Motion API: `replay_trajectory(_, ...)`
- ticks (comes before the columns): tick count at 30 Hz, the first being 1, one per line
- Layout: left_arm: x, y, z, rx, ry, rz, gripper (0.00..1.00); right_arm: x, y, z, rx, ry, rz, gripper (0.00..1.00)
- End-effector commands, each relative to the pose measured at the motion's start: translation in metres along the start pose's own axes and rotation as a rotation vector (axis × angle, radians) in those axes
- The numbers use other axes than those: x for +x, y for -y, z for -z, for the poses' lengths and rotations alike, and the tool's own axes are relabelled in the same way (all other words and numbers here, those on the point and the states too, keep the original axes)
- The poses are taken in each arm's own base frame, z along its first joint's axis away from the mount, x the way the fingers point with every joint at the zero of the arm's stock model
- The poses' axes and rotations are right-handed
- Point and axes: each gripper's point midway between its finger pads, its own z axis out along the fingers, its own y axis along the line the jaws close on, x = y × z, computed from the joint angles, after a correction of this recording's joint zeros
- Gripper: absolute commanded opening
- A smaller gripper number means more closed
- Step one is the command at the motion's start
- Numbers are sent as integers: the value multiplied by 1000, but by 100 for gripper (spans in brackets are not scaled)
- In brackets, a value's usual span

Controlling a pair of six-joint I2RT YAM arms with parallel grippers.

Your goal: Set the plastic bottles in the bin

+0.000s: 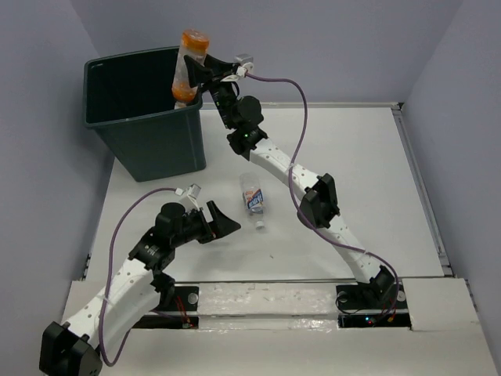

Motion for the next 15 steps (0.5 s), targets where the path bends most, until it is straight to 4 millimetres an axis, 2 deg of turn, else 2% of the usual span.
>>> replay_trajectory(1, -5, 14, -13, 25, 25, -10, 99, -42, -21, -7, -70, 106, 55, 70)
replay_trajectory(2, -6, 14, -15, 17, 28, -14, 99, -40, -25, -7, -91, 89, 74, 80)
replay_trajectory(3, -9, 12, -20, -2, 35, -14, 99, -40, -26, -8, -98, 62, 102, 95)
replay_trajectory(4, -11, 18, -21, 10, 46, -23, 99, -42, -30, -9, -113, 49, 109, 99)
replay_trajectory(7, -18, 19, -34, -28, 59, -31, 99, -55, -49, -10, -191, -17, 119, 100)
replay_trajectory(8, -25, 25, -37, -23, 74, -33, 99, -59, -61, -9, -251, -37, 121, 100)
replay_trajectory(10, -33, 28, -43, -38, 110, -37, 99, -62, -65, -7, -264, -90, 135, 100)
replay_trajectory(12, -42, 35, -50, -42, 129, -43, 99, -80, -65, -1, -250, -131, 144, 100)
replay_trajectory(15, -52, 46, -57, -55, 155, -62, 99, -101, -58, 39, -210, -214, 135, 100)
